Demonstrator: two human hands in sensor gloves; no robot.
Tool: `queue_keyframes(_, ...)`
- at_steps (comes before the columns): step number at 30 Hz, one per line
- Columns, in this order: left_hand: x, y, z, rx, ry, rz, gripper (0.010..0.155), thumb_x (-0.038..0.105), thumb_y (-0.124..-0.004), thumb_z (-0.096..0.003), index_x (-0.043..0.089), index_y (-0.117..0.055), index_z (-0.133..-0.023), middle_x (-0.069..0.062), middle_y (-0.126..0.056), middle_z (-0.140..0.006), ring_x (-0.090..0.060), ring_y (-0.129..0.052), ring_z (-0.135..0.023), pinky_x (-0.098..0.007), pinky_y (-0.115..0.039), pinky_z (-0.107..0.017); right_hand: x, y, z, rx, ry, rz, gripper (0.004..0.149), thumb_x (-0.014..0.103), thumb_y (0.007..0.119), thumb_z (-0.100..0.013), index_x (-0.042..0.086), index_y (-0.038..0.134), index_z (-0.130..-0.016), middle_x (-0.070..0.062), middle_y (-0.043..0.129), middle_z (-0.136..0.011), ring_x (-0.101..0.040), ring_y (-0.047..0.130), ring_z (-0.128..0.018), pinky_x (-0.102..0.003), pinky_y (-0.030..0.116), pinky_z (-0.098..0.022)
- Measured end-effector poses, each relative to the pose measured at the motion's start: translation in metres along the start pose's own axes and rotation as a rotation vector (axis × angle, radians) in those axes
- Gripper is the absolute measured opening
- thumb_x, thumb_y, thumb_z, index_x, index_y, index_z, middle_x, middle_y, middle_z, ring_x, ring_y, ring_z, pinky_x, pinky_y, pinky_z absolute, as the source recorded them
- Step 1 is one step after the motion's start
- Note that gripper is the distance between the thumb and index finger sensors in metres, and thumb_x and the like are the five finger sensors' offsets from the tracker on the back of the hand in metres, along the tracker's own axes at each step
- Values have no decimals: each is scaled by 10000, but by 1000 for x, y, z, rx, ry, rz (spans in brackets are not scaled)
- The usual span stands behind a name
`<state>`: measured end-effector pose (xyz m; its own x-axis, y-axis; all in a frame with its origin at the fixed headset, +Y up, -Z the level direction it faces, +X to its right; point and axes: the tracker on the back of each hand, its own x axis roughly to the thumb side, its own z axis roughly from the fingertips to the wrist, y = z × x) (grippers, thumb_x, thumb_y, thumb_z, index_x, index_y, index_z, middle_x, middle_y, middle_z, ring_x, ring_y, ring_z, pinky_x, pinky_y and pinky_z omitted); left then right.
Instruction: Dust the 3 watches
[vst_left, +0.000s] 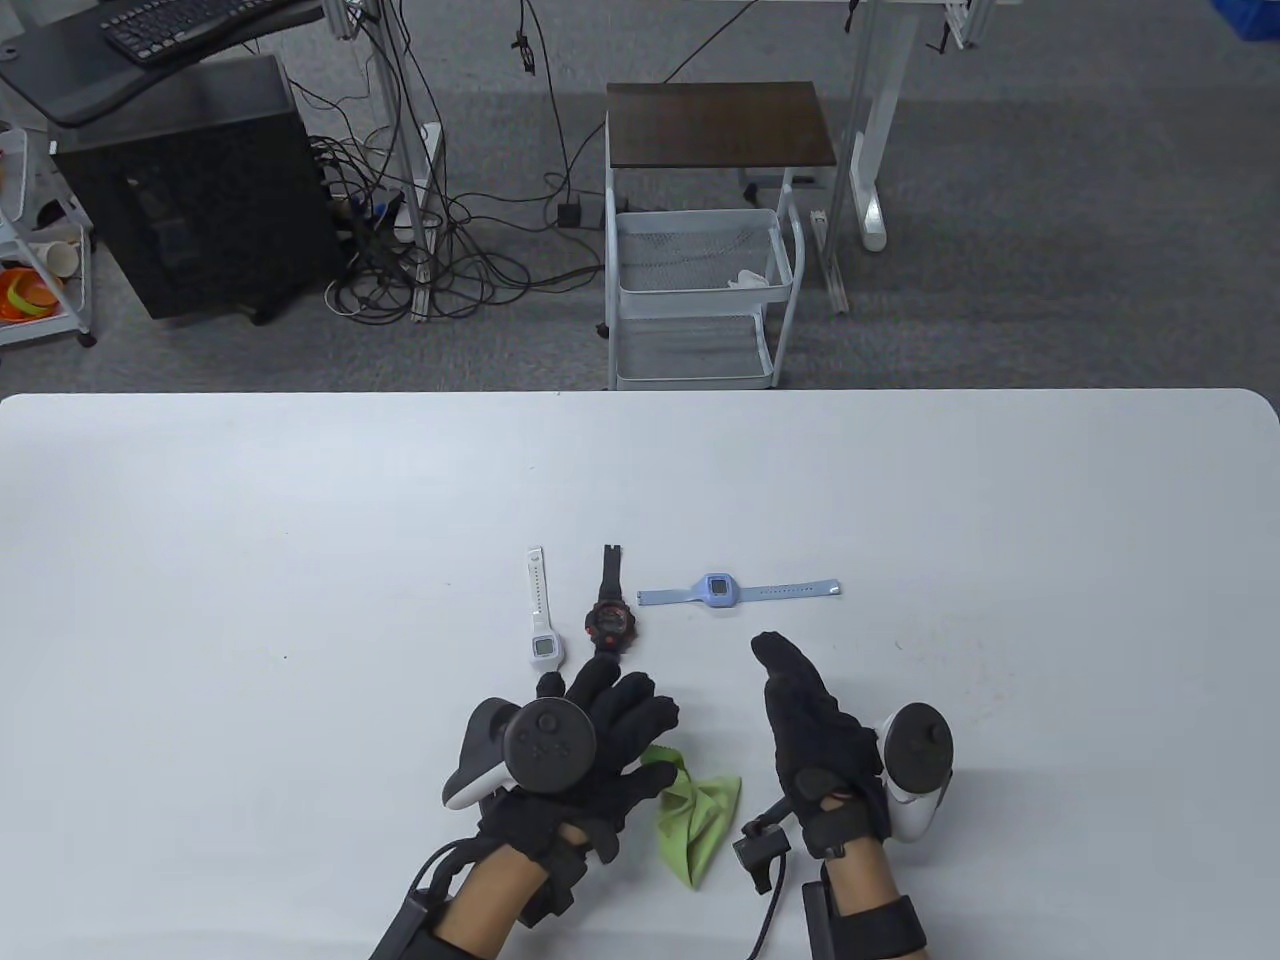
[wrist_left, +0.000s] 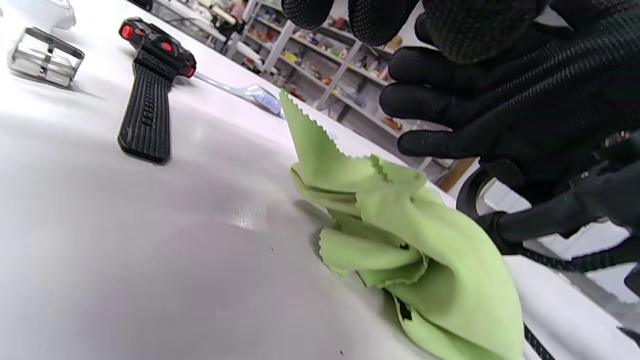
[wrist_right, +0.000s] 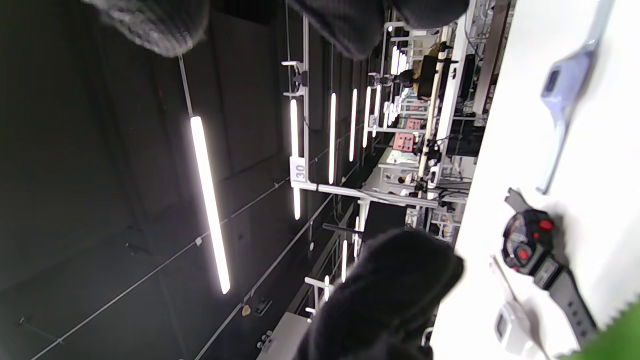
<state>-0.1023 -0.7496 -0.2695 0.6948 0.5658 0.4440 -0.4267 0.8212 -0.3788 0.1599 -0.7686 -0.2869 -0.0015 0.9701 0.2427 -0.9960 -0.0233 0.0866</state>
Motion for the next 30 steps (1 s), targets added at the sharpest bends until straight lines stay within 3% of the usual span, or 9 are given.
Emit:
queue_keyframes(5, 6, -4, -3, -93, -10, -164, 662, 575, -713, -568, 394, -443, -1145, -2, -308, -1252, -412, -134, -1174, -747, -115, -710, 0, 0, 0, -1, 7, 2, 860, 650, 609, -469, -7, 527, -1017, -384, 422, -1032, -678, 399, -855, -825, 201, -475)
queue_keyframes(12, 18, -16, -9, -271, -23, -441, 714, 432, -751, -577, 505, -327, -1148, 54, -158, -1265, -361, 22, -1157, -731, -37, -693, -1, 2, 0, 14, 13, 20, 857, 649, 607, -469, -9, 534, -1014, -386, 427, -1029, -679, 405, -851, -824, 208, -475)
queue_keyframes(23, 30, -23, -9, -257, -138, -545, 711, 485, -793, -552, 548, -344, -1100, 76, -58, -1244, -318, 56, -1157, -713, -18, -706, -1, 4, 1, 16, 19, 32, 855, 647, 604, -470, -12, 539, -1012, -389, 428, -1026, -680, 407, -848, -822, 212, -475)
queue_keyframes(30, 28, -32, -12, -234, -159, -523, 519, 499, -754, -562, 499, -544, -1036, 62, -146, -1249, -322, 16, -1162, -710, -16, -702, -1, 5, 1, 22, 23, 38, 854, 646, 602, -470, -12, 541, -1010, -389, 429, -1025, -681, 408, -845, -822, 214, -475)
